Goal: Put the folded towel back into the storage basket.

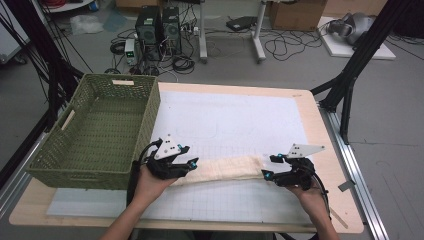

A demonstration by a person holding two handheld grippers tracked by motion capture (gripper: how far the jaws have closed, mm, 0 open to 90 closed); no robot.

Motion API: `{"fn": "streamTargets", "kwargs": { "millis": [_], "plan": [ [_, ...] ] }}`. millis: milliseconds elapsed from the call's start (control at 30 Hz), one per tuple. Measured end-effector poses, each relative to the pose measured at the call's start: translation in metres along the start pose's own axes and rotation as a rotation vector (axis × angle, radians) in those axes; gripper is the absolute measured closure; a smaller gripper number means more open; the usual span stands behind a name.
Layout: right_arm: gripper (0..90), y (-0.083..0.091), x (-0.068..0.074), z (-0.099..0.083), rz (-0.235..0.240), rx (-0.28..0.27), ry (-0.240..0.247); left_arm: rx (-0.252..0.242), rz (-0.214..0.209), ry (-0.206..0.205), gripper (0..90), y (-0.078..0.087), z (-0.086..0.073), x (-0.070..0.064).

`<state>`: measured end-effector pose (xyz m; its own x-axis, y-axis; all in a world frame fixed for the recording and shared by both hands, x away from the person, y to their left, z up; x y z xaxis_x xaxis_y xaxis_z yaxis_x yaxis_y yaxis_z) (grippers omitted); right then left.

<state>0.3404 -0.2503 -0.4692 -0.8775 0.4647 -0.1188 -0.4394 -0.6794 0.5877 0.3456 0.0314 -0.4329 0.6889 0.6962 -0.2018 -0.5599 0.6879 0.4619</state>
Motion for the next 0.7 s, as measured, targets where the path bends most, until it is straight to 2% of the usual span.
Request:
{"fn": "streamTargets", "kwargs": {
  "millis": [267,333,500,600,667,700],
  "plan": [
    [31.8,0.002,-0.001,-0.001,-0.009,-0.002,-0.009,0.018,-0.034,-0.026,49.0,-0.013,0.008,-0.004],
    [31.6,0.002,-0.001,-0.001,-0.009,-0.004,-0.013,0.023,-0.049,-0.020,49.0,-0.018,0.010,-0.004],
    [31.4,0.005,-0.002,-0.004,-0.017,-0.001,-0.010,0.069,-0.076,-0.015,48.7,-0.032,0.016,-0.004],
    [31.1,0.007,-0.004,-0.005,-0.021,-0.005,-0.019,0.077,-0.077,-0.031,47.5,-0.039,0.023,-0.006],
    [30.9,0.007,-0.005,-0.006,-0.023,-0.007,-0.021,0.081,-0.102,-0.039,45.9,-0.044,0.026,-0.011],
    [30.8,0.007,-0.006,-0.006,-0.023,-0.007,-0.023,0.108,-0.117,-0.047,44.7,-0.048,0.023,-0.013]
  ]
}}
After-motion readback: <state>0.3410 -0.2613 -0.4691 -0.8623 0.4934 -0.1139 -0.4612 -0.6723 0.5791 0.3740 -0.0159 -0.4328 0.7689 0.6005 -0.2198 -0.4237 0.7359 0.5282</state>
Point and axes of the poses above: each handheld gripper's, and its own axes: y roughly backward along the jaws, z roughly out of its top, x roughly to its left, the point moved 9 cm from there along -y, roughly forward along the jaws, and after that the axes turned 15 degrees about y, right-handed, at the moved point
